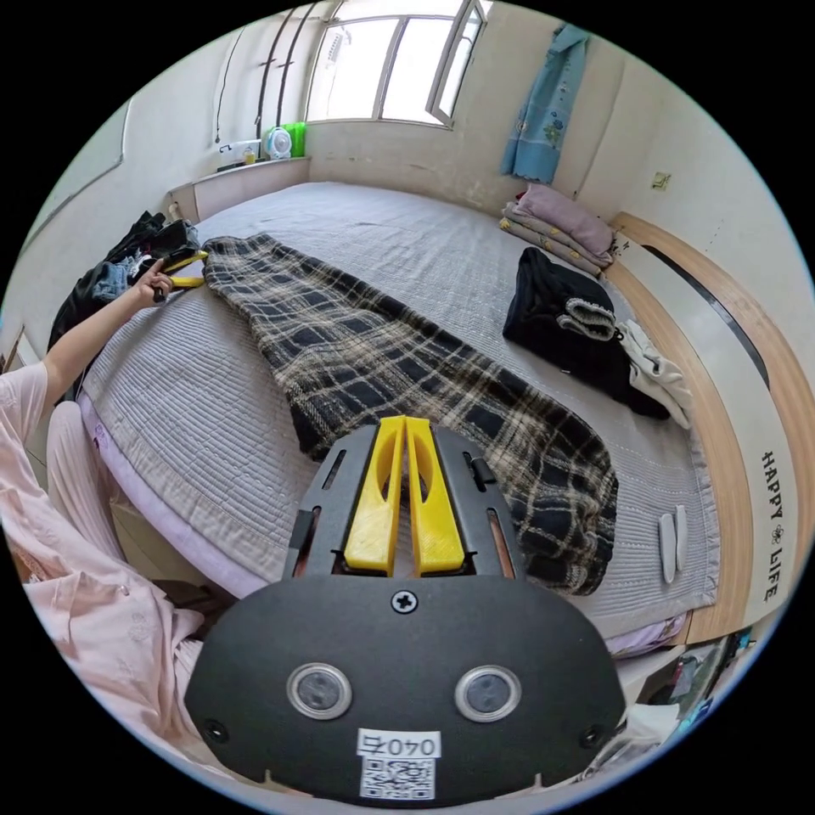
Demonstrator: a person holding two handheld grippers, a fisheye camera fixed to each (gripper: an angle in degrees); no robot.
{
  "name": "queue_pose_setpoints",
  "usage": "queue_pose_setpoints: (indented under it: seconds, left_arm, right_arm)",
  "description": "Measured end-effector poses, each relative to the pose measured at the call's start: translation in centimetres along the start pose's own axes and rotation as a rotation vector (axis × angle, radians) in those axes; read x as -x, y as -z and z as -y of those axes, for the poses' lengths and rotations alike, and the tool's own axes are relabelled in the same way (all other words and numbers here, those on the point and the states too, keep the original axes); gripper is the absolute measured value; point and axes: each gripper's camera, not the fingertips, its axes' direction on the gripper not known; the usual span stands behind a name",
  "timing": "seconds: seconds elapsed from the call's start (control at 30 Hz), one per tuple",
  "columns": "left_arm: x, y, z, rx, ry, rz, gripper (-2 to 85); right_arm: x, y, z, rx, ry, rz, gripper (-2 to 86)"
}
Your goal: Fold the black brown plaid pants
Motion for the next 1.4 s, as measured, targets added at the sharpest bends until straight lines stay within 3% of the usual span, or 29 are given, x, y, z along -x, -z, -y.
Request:
queue_pose_setpoints:
  seconds: [0.3,0.47,0.53,0.6,0.73,0.87,0.93,1.07,1.13,1.27,1.4]
  left_arm:
    - [-1.0,2.3,-1.2,-0.058,-0.039,0.010,11.8]
    - [-3.0,-0.9,-1.3,-0.012,-0.064,0.000,12.0]
    - [-4.6,-2.5,-1.6,-0.015,-0.089,0.074,11.1]
    - [-6.5,-4.2,-2.3,-0.032,-0.092,0.321,3.3]
    - [-8.3,-6.0,-4.5,-0.059,-0.189,0.399,-0.2]
    - [-10.0,-8.1,-6.8,-0.054,-0.327,0.452,0.0]
    - [-11.8,-9.8,-8.0,-0.029,-0.437,0.546,0.4]
    - [-17.2,-17.0,-13.0,0.075,-0.849,0.955,1.0]
    - [-18.3,-20.1,-14.9,0.112,-0.947,1.082,0.7]
    - [-19.6,-22.4,-15.1,0.146,-0.871,1.122,-0.2]
    - [-19.9,-19.7,-14.9,0.032,-0.661,0.949,-1.1]
  right_arm:
    - [2.2,-0.3,0.5,0.010,0.075,-0.069,-1.0]
    - [2.9,-0.1,1.2,-0.012,0.069,-0.057,-1.0]
    - [2.8,0.1,1.4,-0.021,0.053,-0.070,-1.0]
    - [2.7,0.8,1.2,-0.054,0.045,-0.107,-0.9]
    - [2.6,3.1,-0.4,-0.189,0.037,-0.287,-0.8]
    - [0.3,1.0,-1.2,0.106,0.002,-0.226,0.7]
    - [0.1,0.4,-1.7,0.159,0.006,-0.194,6.4]
    - [2.2,-0.3,-1.2,0.167,0.120,-0.177,10.9]
    - [3.7,-1.2,-0.1,0.177,0.191,-0.206,11.6]
    - [7.6,-4.7,2.2,0.233,0.402,-0.303,11.1]
    - [9.6,-7.8,2.6,0.277,0.543,-0.482,5.3]
